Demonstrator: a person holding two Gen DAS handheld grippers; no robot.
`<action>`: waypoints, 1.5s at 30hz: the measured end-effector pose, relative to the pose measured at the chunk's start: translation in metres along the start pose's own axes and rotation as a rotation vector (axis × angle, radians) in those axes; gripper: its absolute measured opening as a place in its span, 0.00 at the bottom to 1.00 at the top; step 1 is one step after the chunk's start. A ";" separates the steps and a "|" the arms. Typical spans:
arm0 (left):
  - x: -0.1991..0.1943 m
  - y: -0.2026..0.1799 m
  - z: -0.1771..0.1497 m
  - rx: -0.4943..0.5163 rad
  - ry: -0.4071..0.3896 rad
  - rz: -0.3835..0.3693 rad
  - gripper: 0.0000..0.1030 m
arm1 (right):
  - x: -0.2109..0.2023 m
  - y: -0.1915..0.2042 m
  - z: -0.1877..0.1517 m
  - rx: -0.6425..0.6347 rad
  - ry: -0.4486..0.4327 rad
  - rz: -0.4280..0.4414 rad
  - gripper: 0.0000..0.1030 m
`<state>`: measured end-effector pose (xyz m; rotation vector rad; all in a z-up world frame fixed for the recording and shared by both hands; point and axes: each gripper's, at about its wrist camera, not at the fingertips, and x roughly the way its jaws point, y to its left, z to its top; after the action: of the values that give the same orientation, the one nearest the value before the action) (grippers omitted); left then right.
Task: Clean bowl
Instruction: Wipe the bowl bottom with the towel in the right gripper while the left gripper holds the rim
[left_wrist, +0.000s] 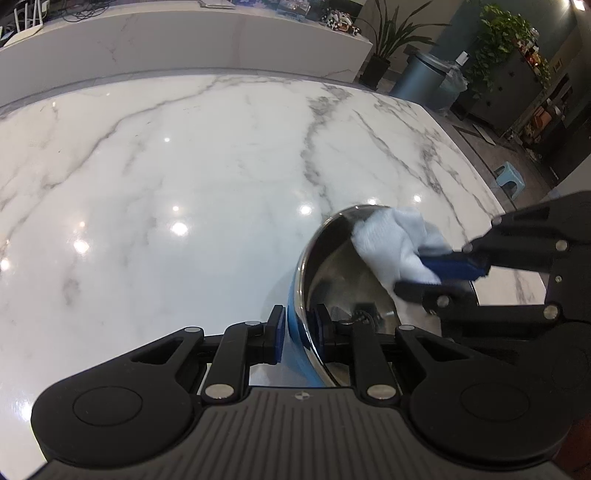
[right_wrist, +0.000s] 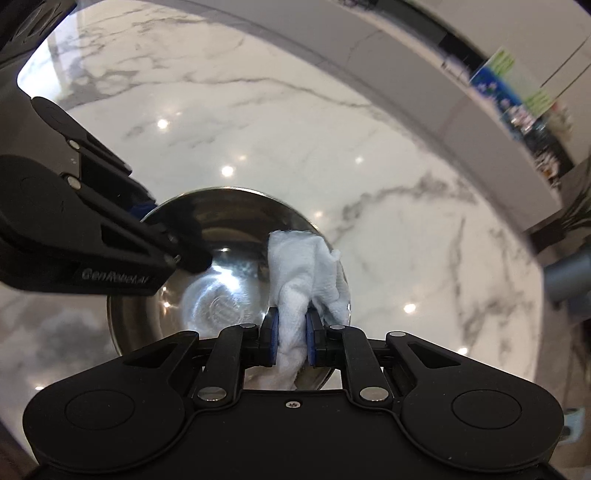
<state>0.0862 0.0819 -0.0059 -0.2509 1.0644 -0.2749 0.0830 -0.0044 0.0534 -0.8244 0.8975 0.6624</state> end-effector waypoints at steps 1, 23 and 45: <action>0.000 0.001 0.000 -0.006 0.000 -0.005 0.14 | 0.003 0.000 0.001 0.000 0.002 0.002 0.12; 0.000 0.002 0.000 -0.031 0.000 -0.015 0.15 | 0.006 -0.003 0.000 0.082 0.046 0.237 0.13; 0.003 0.000 -0.002 -0.038 0.012 -0.030 0.15 | 0.006 -0.004 -0.006 0.121 -0.058 0.192 0.13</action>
<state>0.0857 0.0809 -0.0089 -0.3000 1.0792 -0.2841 0.0869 -0.0103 0.0471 -0.6131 0.9622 0.7876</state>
